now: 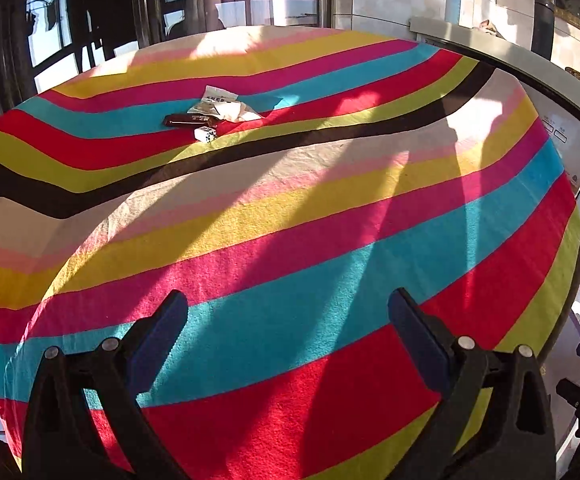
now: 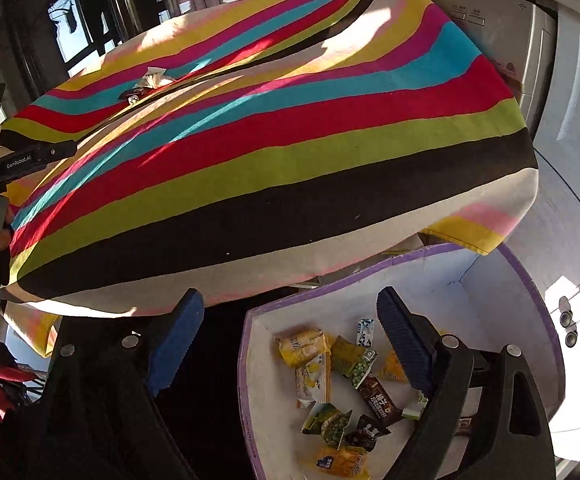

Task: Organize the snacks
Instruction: 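Bring both open tools back over the snack pile, then grasp the white nut packet with the right tool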

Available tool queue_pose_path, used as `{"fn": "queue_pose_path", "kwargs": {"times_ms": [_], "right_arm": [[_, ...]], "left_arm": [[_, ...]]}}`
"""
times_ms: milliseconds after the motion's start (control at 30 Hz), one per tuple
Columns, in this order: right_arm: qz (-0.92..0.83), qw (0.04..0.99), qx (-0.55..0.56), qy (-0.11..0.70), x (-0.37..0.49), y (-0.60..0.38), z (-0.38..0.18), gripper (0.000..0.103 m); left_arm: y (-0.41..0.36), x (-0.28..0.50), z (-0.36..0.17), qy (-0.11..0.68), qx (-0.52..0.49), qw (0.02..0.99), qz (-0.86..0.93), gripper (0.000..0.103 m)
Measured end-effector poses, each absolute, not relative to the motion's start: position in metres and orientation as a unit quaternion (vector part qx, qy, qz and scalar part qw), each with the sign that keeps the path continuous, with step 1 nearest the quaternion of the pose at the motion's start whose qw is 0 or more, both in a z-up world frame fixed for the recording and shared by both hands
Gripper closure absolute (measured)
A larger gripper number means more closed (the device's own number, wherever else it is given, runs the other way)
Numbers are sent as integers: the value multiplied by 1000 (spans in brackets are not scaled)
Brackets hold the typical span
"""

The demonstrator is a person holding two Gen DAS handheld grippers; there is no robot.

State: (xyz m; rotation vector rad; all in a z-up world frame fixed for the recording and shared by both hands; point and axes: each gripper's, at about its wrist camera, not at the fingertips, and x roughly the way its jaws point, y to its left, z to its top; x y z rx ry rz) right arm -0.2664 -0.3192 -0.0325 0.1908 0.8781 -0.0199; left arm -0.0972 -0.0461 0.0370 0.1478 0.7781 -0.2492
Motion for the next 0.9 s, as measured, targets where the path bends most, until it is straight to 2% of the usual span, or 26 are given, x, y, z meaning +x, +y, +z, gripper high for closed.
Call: {"fn": "queue_pose_path", "kwargs": {"times_ms": [333, 467, 567, 667, 900], "right_arm": [[68, 916, -2, 395, -143, -237, 7, 16], [99, 908, 8, 407, -74, -214, 9, 16], [117, 903, 32, 413, -24, -203, 11, 16], [123, 900, 58, 414, 24, -195, 14, 16], [156, 893, 65, 418, 148, -164, 18, 16]], "left_arm": [[24, 30, 23, 400, 61, 914, -24, 3], [26, 63, 15, 419, 41, 907, -31, 3], [24, 78, 13, 424, 35, 904, -32, 3], [24, 87, 1, 462, 31, 885, -39, 1], [25, 84, 0, 461, 25, 887, -37, 2]]}}
